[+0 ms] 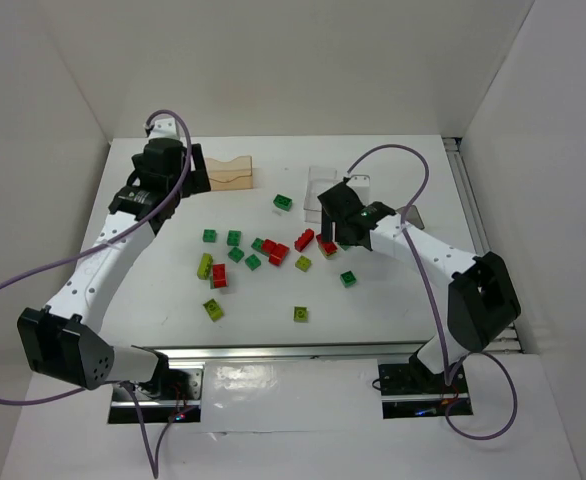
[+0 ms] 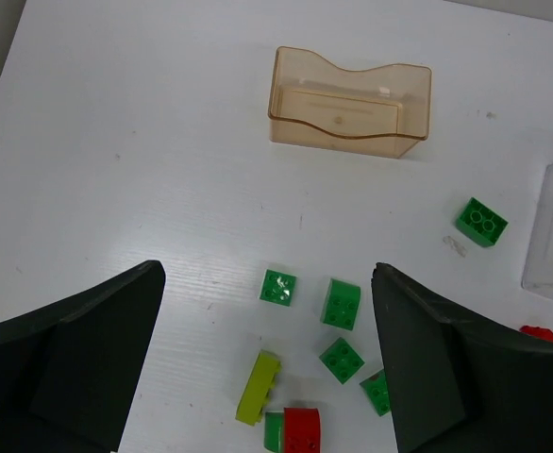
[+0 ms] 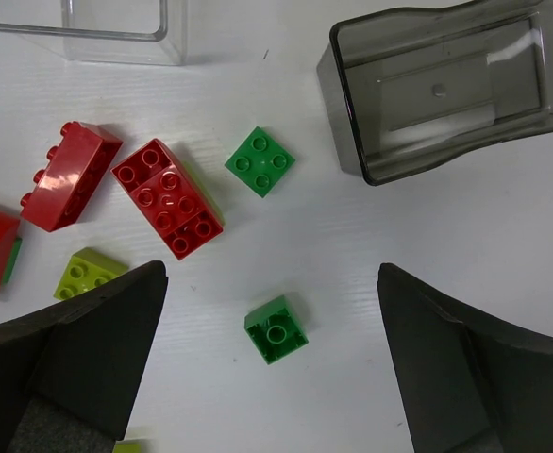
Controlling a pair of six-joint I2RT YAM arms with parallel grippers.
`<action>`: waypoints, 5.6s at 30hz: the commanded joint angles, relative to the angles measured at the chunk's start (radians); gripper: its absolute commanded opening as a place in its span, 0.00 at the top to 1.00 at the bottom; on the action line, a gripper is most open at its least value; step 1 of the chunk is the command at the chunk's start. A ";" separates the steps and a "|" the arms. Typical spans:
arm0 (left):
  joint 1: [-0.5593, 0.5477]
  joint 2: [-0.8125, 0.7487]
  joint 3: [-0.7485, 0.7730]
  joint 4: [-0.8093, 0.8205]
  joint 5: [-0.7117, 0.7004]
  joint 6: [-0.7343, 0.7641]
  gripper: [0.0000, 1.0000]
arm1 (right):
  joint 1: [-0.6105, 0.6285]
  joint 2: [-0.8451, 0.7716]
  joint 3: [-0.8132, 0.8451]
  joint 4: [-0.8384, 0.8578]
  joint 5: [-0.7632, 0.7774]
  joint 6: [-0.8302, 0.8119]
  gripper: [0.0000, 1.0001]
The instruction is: Sort the legos into containers by color
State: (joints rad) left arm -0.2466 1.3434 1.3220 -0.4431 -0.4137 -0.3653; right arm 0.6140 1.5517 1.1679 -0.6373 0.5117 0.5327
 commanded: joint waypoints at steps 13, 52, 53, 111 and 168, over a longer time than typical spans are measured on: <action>0.006 0.200 0.201 -0.138 0.177 0.012 0.00 | 0.016 -0.067 -0.014 0.073 0.027 0.039 0.00; 0.101 0.666 0.114 -0.175 0.277 -0.156 0.46 | 0.007 -0.002 -0.065 0.096 -0.018 0.012 0.00; 0.101 0.666 0.114 -0.184 0.277 -0.156 0.46 | 0.007 -0.002 -0.065 0.096 -0.018 0.012 0.00; 0.202 1.039 0.982 0.027 0.322 -0.167 0.14 | -0.062 -0.042 -0.050 0.172 0.067 -0.033 0.00; 0.098 0.637 0.316 0.006 0.635 -0.133 0.38 | -0.089 -0.186 -0.102 0.090 0.076 -0.016 0.00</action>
State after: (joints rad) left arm -0.1349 2.0720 1.6157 -0.3843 0.2382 -0.5228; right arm 0.5293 1.4128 1.0714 -0.5144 0.5880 0.5045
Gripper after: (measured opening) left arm 0.609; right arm 0.999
